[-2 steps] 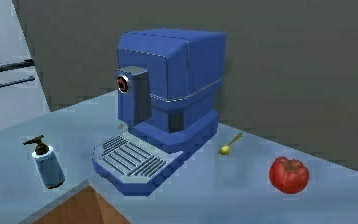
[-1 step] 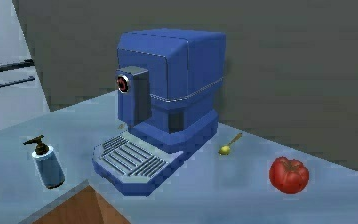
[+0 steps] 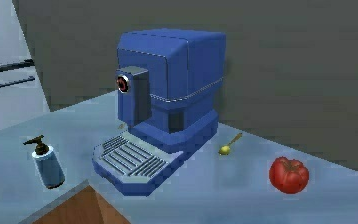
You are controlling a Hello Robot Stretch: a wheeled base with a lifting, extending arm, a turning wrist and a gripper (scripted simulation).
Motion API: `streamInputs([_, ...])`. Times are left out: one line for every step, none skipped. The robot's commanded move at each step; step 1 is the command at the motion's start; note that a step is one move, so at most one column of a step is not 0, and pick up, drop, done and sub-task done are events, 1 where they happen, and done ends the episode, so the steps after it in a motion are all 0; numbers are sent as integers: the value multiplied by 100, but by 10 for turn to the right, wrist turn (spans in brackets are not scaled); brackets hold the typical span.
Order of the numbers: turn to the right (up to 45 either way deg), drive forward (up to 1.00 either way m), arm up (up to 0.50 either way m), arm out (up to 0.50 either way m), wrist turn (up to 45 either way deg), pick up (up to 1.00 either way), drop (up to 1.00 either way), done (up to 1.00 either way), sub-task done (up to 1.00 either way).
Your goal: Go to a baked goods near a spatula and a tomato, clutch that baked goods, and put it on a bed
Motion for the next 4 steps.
streamInputs([0,0,0,0,450,0,0,0,0])
streamInputs([0,0,0,0,450,0,0,0,0])
streamInputs([0,0,0,0,180,0,0,0,0])
streamInputs([0,0,-14,0,0,0,0,0,0])
